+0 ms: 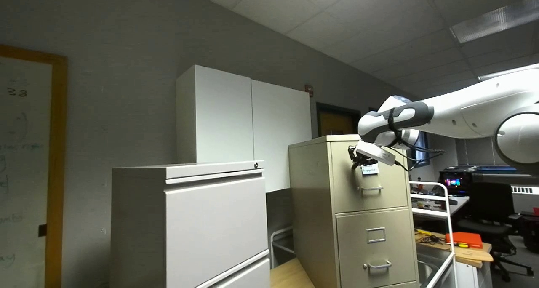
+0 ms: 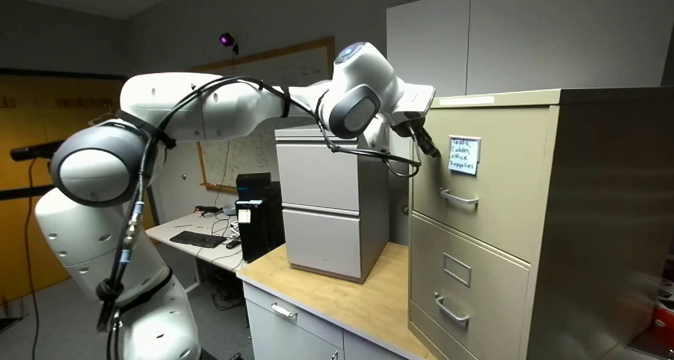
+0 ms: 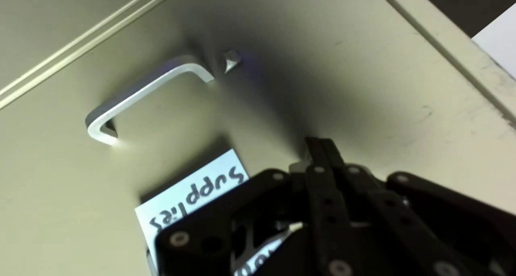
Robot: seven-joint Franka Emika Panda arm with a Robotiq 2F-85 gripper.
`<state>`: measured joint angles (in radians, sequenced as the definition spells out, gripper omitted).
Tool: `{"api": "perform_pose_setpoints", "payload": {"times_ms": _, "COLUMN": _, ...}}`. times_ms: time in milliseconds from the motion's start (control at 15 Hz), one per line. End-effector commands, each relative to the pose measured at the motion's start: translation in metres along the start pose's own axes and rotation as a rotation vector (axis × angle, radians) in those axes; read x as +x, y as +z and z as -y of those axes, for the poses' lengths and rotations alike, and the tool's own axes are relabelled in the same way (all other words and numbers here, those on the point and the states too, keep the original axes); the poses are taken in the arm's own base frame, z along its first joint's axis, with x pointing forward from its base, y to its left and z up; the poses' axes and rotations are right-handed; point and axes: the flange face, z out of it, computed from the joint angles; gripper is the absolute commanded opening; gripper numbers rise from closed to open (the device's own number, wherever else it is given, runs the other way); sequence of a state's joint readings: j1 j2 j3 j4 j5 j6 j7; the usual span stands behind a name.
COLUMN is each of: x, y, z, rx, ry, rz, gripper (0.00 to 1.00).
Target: Close the open drawer
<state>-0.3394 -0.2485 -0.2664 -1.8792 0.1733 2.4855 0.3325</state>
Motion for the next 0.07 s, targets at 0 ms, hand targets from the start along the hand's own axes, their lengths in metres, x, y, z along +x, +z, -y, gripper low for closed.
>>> {"api": "perform_pose_setpoints", "payload": {"times_ms": 0, "x": 0.0208, "y": 0.0206, "z": 0.0345, "rx": 0.049, "ry": -0.025, "rz": 0.008, "gripper": 0.00}}
